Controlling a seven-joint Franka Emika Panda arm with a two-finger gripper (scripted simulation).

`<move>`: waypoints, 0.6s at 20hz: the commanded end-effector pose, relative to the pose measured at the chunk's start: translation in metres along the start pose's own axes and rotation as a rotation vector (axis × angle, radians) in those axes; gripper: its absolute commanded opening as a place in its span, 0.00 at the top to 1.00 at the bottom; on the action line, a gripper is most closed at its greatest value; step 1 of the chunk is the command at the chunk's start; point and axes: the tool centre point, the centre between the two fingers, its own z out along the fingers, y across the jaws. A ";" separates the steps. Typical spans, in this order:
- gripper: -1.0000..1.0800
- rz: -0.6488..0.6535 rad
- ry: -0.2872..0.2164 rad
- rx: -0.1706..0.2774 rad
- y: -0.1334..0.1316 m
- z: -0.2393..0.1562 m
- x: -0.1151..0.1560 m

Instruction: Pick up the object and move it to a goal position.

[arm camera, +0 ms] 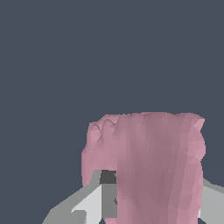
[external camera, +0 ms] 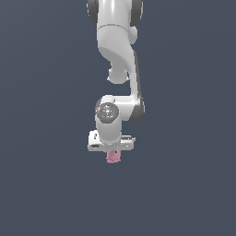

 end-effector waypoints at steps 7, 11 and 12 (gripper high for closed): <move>1.00 0.000 -0.001 0.000 0.035 0.000 0.003; 1.00 0.000 -0.001 0.000 0.070 -0.001 0.006; 1.00 0.000 -0.001 0.000 0.080 -0.001 0.007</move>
